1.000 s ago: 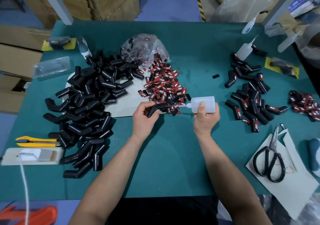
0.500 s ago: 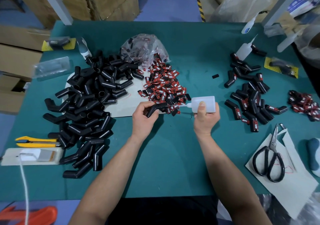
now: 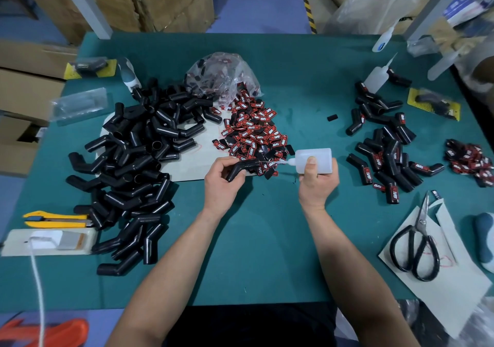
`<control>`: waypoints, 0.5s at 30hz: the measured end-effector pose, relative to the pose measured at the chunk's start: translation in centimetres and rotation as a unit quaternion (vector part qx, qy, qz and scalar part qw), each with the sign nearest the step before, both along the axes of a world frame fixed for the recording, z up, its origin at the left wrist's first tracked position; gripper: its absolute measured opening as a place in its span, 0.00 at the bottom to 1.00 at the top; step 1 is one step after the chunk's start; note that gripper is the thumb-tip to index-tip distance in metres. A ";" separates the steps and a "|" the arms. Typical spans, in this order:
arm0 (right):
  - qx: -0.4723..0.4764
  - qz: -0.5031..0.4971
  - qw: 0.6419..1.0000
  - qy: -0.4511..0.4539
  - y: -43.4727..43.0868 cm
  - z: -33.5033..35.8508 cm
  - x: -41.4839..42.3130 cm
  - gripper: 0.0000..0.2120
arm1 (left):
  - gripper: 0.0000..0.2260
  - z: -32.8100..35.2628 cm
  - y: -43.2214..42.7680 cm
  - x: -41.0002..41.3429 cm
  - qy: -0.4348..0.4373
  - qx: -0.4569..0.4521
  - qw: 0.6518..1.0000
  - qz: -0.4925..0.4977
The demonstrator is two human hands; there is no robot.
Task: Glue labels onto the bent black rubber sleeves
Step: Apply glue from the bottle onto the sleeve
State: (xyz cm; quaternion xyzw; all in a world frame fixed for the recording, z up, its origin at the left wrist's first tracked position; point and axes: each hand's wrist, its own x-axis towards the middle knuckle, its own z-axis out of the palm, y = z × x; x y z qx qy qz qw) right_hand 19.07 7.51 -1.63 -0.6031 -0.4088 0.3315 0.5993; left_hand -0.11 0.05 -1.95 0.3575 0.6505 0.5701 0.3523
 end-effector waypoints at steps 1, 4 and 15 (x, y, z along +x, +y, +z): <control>-0.001 0.000 1.000 -0.002 0.0 0.0 0.0 0.12 | 0.14 0.0 0.0 0.0 -0.001 0.004 1.000 0.000; 0.003 0.003 1.000 -0.009 0.0 0.0 0.0 0.10 | 0.13 -0.1 0.0 0.1 -0.003 0.009 1.000 -0.002; -0.006 0.011 1.000 0.012 -0.1 -0.1 -0.2 0.15 | 0.14 -0.2 0.1 0.2 0.005 0.031 0.999 -0.006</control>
